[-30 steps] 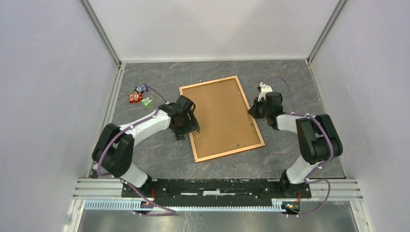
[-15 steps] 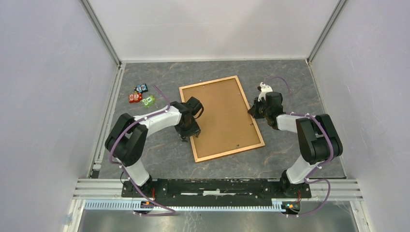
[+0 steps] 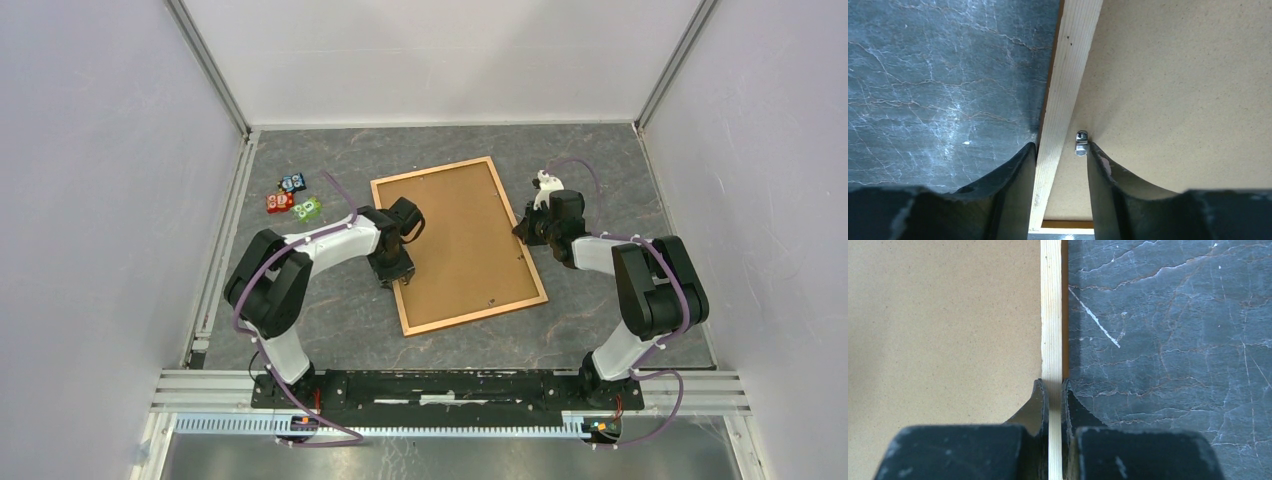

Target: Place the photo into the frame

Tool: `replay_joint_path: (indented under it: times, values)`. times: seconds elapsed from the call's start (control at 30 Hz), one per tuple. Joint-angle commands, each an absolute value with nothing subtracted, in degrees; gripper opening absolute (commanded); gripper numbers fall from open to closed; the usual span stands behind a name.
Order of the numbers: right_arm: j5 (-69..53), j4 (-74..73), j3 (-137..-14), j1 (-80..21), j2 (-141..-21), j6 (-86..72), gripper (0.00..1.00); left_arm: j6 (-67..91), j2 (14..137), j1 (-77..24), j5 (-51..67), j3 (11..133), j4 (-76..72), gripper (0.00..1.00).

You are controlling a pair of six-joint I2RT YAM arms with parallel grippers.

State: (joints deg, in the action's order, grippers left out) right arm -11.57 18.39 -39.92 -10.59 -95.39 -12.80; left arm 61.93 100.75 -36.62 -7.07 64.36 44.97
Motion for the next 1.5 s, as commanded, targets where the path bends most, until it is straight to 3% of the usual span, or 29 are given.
replay_joint_path:
  times: [0.0,0.23,0.47,0.53,0.77,0.87,1.0,1.2,1.3,1.47]
  values:
    - [-13.5,20.0,-39.4,-10.4,-94.0,-14.4,0.0,56.7,102.0,-36.8,-11.7,64.4,48.5,0.43]
    - [-13.3,20.0,-39.2,-10.3,-93.8,-14.5,0.0,53.5,101.4,-36.2,-13.1,64.3,46.8,0.28]
    - [-13.1,19.9,-39.1,-10.3,-93.5,-14.3,0.0,52.7,101.0,-34.6,-10.8,63.5,40.8,0.26]
    - [-12.8,19.8,-39.0,-10.3,-93.2,-14.2,0.0,50.7,100.7,-34.8,-9.2,64.4,41.1,0.33]
    - [-12.2,19.5,-38.8,-10.3,-92.3,-14.7,0.0,46.6,88.8,-34.7,-8.4,54.8,34.0,0.81]
    - [-9.7,17.0,-39.2,-10.2,-91.8,-14.7,0.0,42.9,89.7,-33.7,-5.6,55.2,29.0,0.91]
    - [-7.8,14.0,-39.0,-10.0,-89.8,-15.3,0.23,40.9,96.9,-31.6,-5.4,62.6,27.2,0.99]
    - [-15.1,18.0,-31.7,-10.5,-84.9,-20.9,0.56,39.0,108.0,-26.6,1.5,73.2,25.6,1.0]
    - [-17.1,19.9,-28.2,-13.6,-82.9,-22.9,0.64,35.7,112.0,-25.8,5.3,79.6,24.9,1.0]
    - [-20.5,27.7,-21.4,-24.2,-80.4,-27.6,0.68,29.8,124.8,-25.8,5.7,101.0,33.4,1.0]
